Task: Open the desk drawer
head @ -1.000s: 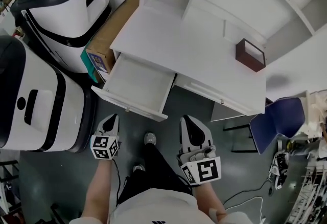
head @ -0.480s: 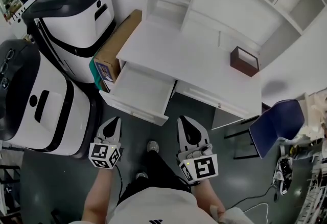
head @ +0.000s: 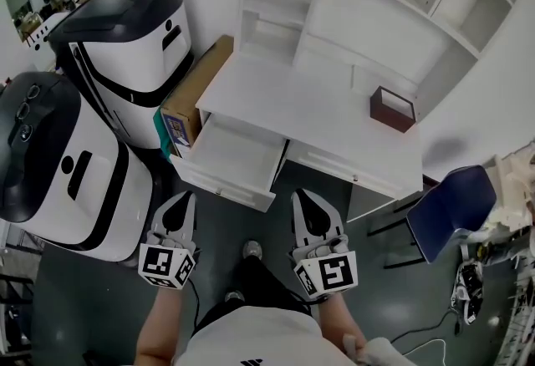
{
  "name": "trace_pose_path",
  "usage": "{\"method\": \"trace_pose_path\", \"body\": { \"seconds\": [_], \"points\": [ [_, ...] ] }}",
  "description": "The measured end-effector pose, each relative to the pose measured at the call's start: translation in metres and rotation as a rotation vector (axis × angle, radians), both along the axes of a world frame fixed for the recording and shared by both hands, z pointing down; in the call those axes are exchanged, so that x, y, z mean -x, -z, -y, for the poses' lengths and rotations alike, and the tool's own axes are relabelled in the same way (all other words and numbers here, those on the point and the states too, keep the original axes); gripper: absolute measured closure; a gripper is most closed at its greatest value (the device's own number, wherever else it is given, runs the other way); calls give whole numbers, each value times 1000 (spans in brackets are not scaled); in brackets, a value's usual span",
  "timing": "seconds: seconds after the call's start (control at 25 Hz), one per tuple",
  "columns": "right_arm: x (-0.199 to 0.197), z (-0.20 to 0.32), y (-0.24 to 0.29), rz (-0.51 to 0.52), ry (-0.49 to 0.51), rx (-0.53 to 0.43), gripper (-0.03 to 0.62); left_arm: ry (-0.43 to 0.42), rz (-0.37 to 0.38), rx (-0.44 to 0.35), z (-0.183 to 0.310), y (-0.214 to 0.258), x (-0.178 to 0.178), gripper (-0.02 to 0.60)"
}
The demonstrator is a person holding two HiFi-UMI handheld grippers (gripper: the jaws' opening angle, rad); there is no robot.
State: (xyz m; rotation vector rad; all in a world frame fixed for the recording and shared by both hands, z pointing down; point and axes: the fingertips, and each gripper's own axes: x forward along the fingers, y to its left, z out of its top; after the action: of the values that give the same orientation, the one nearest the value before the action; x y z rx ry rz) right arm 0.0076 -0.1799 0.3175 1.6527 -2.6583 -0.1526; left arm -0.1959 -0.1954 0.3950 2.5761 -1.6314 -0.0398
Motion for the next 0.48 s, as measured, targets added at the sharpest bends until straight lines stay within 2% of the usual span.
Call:
{"method": "trace_pose_path", "body": {
  "seconds": [0.48],
  "points": [
    [10, -32, 24, 6, -7, -55, 592, 45, -9, -108, -43, 54, 23, 577]
  ]
}}
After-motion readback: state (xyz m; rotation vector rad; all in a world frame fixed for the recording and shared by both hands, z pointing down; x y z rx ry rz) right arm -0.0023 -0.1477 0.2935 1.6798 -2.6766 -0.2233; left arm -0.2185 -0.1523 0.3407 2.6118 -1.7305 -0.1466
